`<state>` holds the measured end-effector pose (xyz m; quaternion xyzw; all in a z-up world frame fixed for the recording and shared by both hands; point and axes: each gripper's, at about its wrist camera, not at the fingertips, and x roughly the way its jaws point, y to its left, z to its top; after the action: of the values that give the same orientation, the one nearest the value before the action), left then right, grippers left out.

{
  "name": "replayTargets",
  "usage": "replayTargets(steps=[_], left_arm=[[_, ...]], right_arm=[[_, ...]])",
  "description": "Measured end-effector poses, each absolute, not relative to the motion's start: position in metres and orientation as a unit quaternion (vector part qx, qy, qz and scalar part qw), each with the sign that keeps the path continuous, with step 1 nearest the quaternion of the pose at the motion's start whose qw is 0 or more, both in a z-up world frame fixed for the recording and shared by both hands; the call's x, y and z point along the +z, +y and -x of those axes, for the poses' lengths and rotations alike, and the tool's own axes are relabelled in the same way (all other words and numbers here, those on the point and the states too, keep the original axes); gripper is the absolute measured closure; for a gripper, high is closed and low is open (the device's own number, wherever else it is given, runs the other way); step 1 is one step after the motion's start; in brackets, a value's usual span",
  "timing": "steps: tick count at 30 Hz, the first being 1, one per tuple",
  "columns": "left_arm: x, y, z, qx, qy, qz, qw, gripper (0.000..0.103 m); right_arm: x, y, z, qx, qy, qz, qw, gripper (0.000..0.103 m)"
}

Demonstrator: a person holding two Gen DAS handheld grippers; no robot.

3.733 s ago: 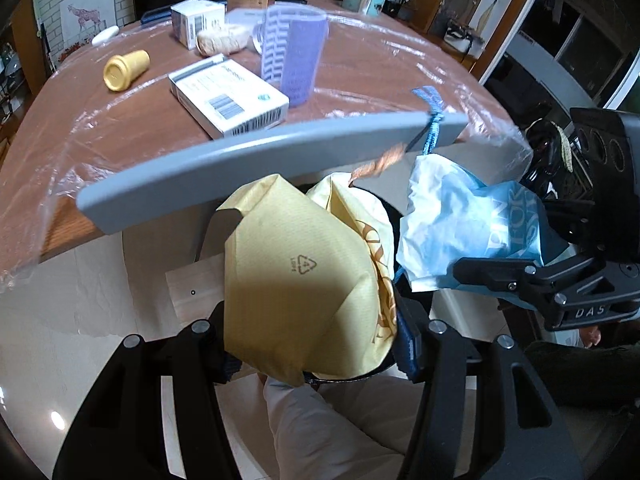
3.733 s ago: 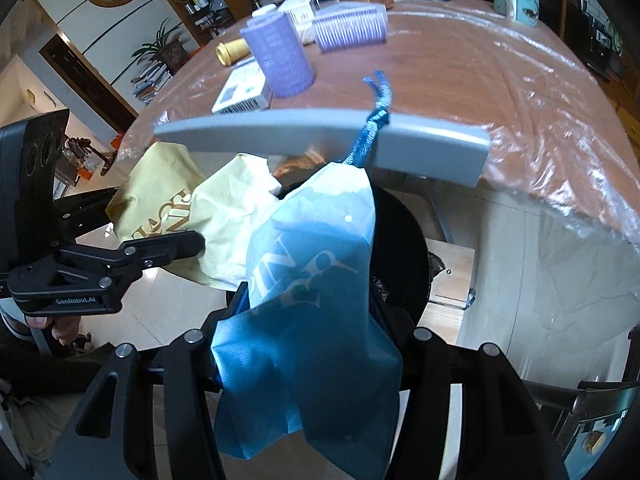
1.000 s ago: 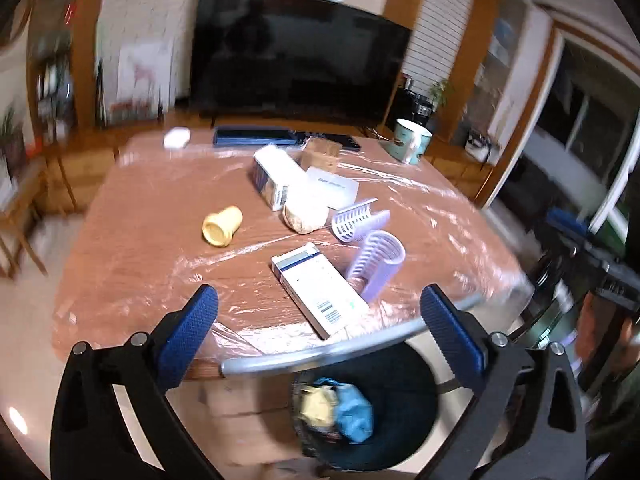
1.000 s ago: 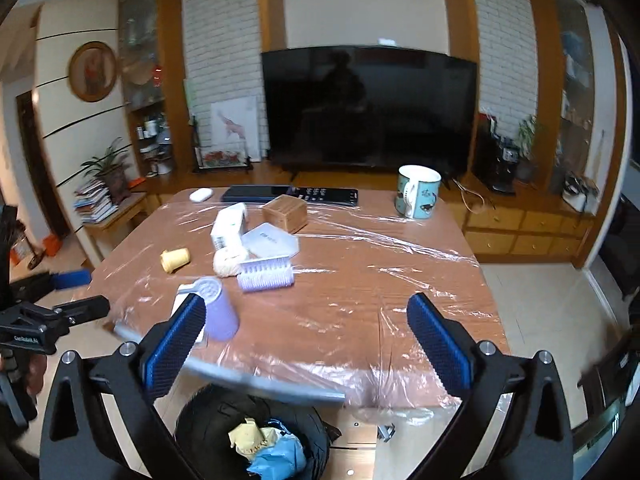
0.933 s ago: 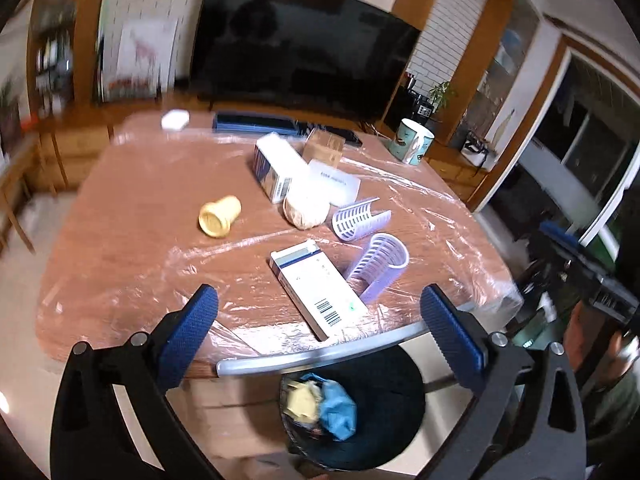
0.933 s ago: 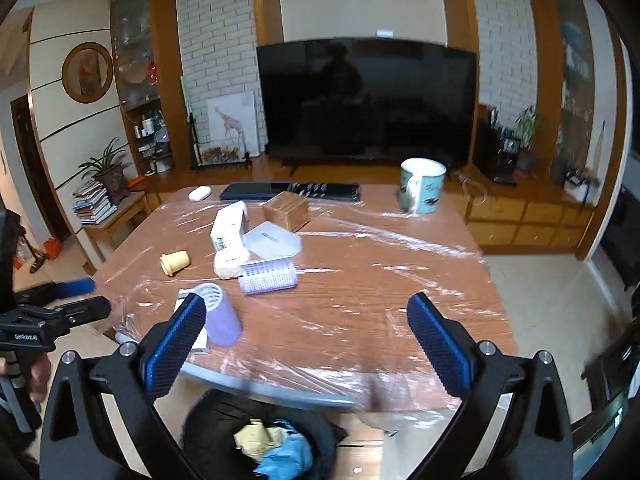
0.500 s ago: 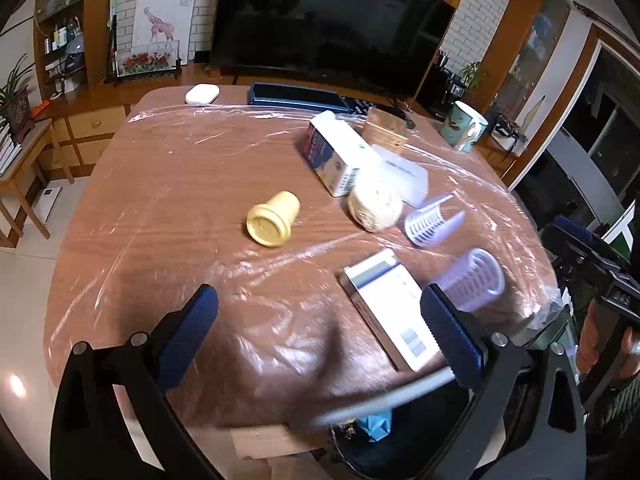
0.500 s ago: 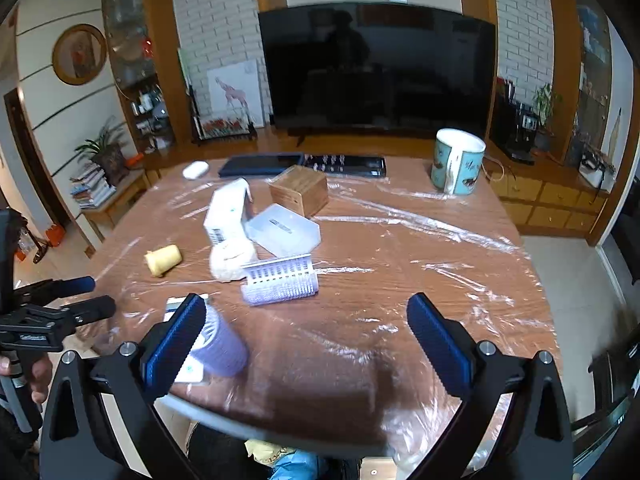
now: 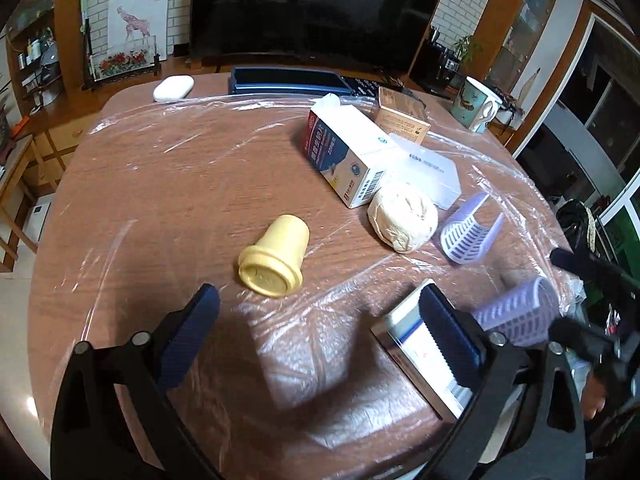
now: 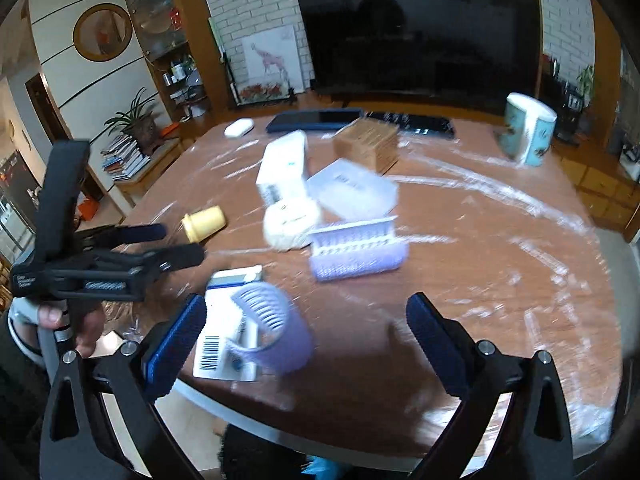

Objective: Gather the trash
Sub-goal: 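Grasp the yellow cup with the left tool while the right tool grasps the purple basket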

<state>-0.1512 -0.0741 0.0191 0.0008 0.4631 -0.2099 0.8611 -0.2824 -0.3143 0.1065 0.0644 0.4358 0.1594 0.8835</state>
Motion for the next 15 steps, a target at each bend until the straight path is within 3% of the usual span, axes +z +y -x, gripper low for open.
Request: replayTargets(steps=[7, 10, 13, 14, 15], left_arm=[[0.007, -0.078, 0.136, -0.198, 0.478, -0.023, 0.856, 0.031], [0.006, -0.078, 0.133, -0.198, 0.475, -0.025, 0.857, 0.037], [0.006, -0.078, 0.131, -0.198, 0.473, -0.031, 0.858, 0.051], [0.007, -0.078, 0.131, -0.198, 0.472, -0.031, 0.858, 0.054], [0.007, -0.078, 0.13, -0.198, 0.471, -0.032, 0.859, 0.063]], right_arm=[[0.079, -0.3, 0.274, 0.161, 0.456, -0.072, 0.873, 0.02], [0.072, -0.304, 0.269, 0.163, 0.459, -0.092, 0.868, 0.027], [0.065, -0.311, 0.267, 0.169, 0.464, -0.109, 0.863, 0.04], [0.064, -0.312, 0.265, 0.169, 0.466, -0.109, 0.862, 0.048], [0.063, -0.313, 0.264, 0.167, 0.466, -0.108, 0.862, 0.054]])
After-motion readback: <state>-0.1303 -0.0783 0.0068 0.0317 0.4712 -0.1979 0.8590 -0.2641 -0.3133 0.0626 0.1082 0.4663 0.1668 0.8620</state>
